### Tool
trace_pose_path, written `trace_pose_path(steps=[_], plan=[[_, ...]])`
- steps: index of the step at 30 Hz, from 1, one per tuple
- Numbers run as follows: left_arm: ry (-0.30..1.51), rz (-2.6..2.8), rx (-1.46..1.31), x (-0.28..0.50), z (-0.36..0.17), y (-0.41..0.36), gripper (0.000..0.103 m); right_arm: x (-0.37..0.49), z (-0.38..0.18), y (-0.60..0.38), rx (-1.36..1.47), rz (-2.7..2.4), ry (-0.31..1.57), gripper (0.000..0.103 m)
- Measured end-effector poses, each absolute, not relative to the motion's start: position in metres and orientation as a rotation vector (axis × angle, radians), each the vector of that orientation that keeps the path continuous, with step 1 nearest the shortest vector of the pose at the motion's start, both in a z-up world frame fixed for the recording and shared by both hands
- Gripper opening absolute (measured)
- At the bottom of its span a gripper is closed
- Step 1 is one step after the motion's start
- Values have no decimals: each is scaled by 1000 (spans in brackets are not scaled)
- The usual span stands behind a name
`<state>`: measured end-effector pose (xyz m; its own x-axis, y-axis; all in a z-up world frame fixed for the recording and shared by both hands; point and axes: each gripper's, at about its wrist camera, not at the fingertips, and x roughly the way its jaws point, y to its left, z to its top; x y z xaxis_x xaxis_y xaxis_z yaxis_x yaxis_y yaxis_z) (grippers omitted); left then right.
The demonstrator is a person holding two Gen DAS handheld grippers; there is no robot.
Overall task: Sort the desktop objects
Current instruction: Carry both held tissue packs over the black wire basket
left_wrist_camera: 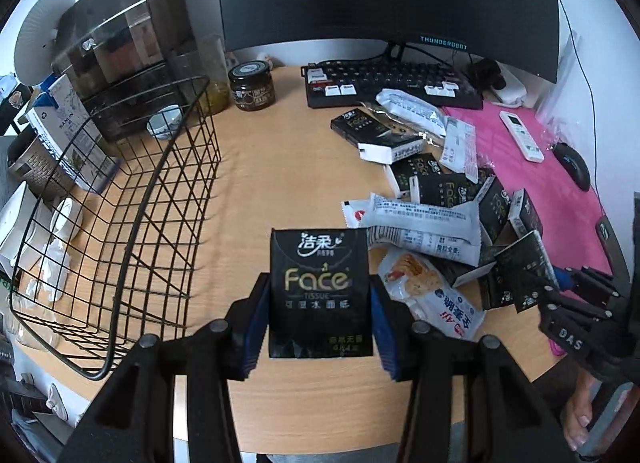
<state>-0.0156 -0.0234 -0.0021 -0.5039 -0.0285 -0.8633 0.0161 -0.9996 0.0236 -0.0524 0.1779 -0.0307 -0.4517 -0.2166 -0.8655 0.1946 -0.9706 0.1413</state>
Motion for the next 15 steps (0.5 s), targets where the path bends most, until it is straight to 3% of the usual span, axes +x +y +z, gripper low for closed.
trace_pose_path(steps=[2,4,10,15], plan=[[-21,-2698,1557,-17,-4,-22,52,-56,-36,178,1509,-2478,-34,32],[-22,-2698,1555,-17,-3,-22,52,-55,-34,176,1505,-2502,9,20],[-5,-2720,1496,-13,17,-32,52,-52,3,167,1390,-2537,37,20],[79,-2710,1312,0,59,-78,52,-55,57,102,1201,-2445,112,20]])
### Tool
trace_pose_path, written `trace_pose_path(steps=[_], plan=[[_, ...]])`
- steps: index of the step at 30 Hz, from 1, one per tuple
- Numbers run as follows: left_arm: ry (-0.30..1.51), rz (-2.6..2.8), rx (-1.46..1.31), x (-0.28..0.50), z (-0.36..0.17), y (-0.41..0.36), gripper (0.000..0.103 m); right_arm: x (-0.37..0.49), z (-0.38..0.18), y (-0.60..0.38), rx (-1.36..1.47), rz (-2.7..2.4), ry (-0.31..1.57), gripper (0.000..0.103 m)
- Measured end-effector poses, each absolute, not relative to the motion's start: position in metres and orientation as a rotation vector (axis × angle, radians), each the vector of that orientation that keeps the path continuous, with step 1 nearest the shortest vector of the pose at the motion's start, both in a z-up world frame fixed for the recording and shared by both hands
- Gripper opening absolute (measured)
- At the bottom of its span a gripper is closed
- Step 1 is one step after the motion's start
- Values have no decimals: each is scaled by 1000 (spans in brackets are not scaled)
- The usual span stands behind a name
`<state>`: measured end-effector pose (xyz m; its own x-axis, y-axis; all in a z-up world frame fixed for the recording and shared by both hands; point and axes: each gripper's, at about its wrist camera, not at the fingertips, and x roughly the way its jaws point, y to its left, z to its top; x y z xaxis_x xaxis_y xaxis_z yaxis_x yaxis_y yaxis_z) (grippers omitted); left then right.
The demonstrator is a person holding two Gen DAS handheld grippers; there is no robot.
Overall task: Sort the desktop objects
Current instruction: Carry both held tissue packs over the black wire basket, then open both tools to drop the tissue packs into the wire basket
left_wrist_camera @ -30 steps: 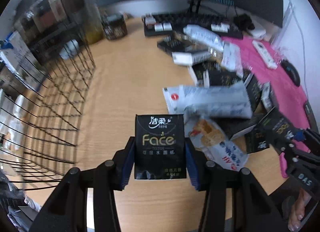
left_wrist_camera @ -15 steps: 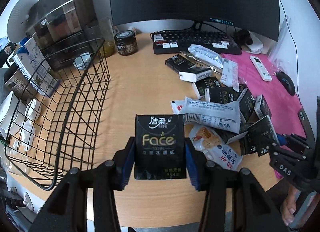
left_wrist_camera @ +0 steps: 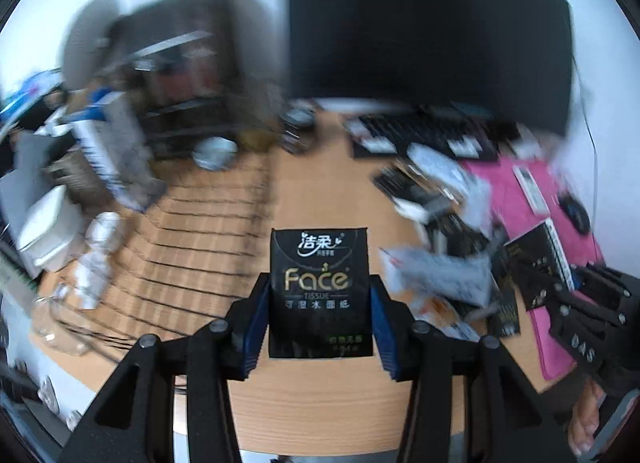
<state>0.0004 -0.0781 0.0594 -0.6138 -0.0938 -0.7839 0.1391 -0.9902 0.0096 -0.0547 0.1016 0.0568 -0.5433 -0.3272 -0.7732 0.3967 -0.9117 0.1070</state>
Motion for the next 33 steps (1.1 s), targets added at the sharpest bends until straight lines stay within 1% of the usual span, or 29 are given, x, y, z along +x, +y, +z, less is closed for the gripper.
trace_pose_path(steps=[4,6,8,13,18,20,23,25,27,29,33], plan=[[132,-2582,1234,9,69,-134,52,-56,86,16,1080,-2284,187,20],[169,-2523,1228,9,66,-161,52,-56,91,-23,1058,-2222,214,20],[177,-2491,1247,7,59,-181,52,-59,89,-63,1063,-2156,239,20],[200,-2446,1290,1,41,-204,52,-62,67,-123,1117,-2132,316,20],[230,-2432,1342,-3,31,-215,52,-76,52,-133,1157,-2134,320,20],[213,-2408,1377,-6,25,-215,52,-77,54,-132,1149,-2133,309,22],[213,-2395,1358,-6,28,-214,56,-79,55,-131,1157,-2126,292,24],[205,-2398,1348,-5,30,-213,64,-82,57,-127,1166,-2133,279,26],[214,-2410,1339,-4,32,-212,70,-84,59,-121,1165,-2134,258,27],[202,-2425,1336,-3,35,-207,70,-83,63,-111,1157,-2140,222,27],[154,-2439,1318,2,42,-195,71,-76,77,-88,1129,-2158,213,27]])
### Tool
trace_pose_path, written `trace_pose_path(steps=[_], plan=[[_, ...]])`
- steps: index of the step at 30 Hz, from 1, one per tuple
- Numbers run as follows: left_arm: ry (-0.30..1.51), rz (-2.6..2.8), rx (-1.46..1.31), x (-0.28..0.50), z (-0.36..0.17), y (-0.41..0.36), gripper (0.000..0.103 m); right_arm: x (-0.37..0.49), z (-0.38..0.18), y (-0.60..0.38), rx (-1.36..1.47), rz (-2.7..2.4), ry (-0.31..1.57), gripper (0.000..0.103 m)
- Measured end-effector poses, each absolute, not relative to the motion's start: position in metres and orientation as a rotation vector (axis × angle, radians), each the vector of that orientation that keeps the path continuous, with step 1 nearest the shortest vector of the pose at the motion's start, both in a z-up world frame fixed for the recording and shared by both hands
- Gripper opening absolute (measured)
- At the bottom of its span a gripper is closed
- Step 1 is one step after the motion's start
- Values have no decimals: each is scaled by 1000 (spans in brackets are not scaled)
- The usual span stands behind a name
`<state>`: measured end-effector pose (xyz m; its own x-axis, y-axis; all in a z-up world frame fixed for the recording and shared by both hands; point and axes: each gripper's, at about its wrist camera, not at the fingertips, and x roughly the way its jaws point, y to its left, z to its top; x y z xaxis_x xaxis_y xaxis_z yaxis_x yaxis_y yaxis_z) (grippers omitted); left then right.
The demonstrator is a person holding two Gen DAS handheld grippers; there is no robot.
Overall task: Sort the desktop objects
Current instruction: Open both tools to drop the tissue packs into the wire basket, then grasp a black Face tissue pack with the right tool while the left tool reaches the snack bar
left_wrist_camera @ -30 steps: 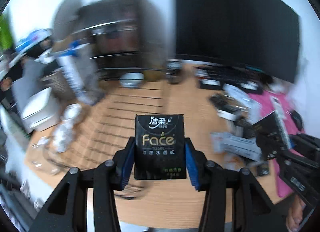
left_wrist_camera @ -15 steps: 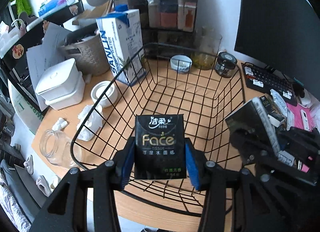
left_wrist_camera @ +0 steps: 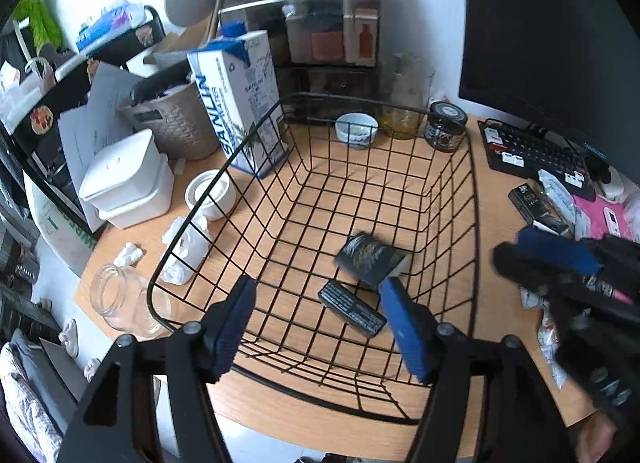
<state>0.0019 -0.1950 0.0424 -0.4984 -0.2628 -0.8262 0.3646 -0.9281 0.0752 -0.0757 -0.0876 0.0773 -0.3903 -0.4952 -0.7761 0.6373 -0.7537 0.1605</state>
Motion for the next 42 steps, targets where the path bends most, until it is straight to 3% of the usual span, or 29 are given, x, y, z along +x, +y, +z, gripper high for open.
trace_pose_path(steps=[2,7,17,20,24,30,34,37,39,42], plan=[[146,-2458,1319,4,46,-187,72,-70,86,-66,1102,-2188,214,27],[112,-2602,1348,9,56,-143,72,-57,90,0,1111,-2329,272,43],[-31,-2796,1545,-5,30,-12,77,-53,46,139,1348,-2497,173,43],[29,-2766,1659,-18,4,8,78,-57,23,171,1420,-2506,130,43],[-43,-2716,1765,-29,-24,33,78,-65,-16,188,1545,-2441,65,43],[-23,-2688,1768,-31,-32,32,78,-75,-42,184,1581,-2406,-18,44],[11,-2666,1760,-32,-33,16,78,-79,-44,175,1573,-2451,20,62],[23,-2661,1764,-34,-34,11,78,-81,-51,164,1598,-2412,18,65],[32,-2659,1772,-35,-36,10,78,-78,-54,157,1589,-2438,81,65],[23,-2668,1787,-34,-37,15,78,-75,-53,158,1580,-2448,94,48]])
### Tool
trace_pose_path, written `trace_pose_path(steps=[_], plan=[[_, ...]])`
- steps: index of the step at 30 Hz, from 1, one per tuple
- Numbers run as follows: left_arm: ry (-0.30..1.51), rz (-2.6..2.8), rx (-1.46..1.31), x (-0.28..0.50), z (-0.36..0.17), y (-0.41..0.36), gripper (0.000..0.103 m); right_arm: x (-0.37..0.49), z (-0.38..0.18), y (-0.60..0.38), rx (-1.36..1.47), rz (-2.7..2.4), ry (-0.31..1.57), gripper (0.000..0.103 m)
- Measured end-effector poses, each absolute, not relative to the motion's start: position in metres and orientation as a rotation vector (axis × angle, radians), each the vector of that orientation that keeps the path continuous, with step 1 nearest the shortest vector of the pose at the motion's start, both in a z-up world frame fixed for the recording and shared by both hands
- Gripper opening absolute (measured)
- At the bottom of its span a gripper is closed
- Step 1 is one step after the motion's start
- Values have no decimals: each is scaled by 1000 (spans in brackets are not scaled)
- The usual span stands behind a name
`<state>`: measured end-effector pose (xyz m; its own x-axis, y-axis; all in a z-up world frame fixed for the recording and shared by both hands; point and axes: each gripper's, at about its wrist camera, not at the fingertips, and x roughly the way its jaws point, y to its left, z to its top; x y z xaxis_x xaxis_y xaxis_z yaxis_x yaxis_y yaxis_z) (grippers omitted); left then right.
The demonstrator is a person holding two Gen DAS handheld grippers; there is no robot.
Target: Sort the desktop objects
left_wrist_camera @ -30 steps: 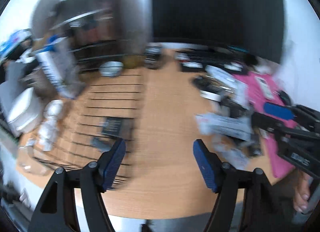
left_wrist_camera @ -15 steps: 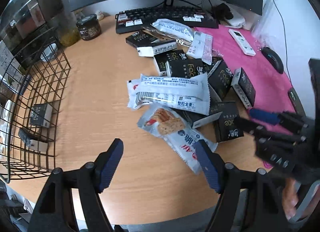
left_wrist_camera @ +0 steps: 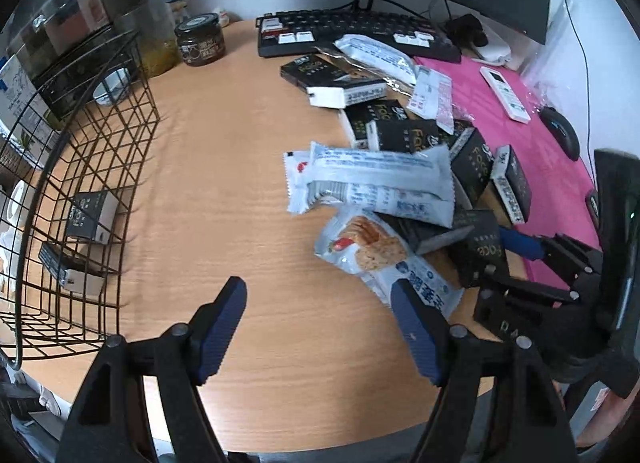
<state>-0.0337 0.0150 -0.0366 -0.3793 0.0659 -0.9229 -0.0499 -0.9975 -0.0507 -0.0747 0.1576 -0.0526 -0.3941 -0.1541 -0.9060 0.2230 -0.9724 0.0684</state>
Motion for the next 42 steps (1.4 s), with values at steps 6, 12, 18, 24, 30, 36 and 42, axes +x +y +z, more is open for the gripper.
trace_pose_path(steps=[6,12,18,24,30,36,42], plan=[[40,2535,-1729,-32,-40,28,78,-63,-48,161,1564,-2412,142,47],[42,2575,-1747,-35,-40,14,78,-43,-50,146,1558,-2348,196,48],[12,2589,-1776,-38,-44,0,78,-26,-53,115,1540,-2233,207,48],[17,2574,-1764,-36,-43,6,78,-17,-47,114,1527,-2190,143,48],[57,2549,-1771,-37,-52,25,78,-25,-30,157,1525,-2311,97,48],[79,2537,-1824,-45,-68,32,78,-26,-34,163,1532,-2303,105,48],[75,2535,-1843,-49,-74,30,78,-25,-34,163,1514,-2319,140,48]])
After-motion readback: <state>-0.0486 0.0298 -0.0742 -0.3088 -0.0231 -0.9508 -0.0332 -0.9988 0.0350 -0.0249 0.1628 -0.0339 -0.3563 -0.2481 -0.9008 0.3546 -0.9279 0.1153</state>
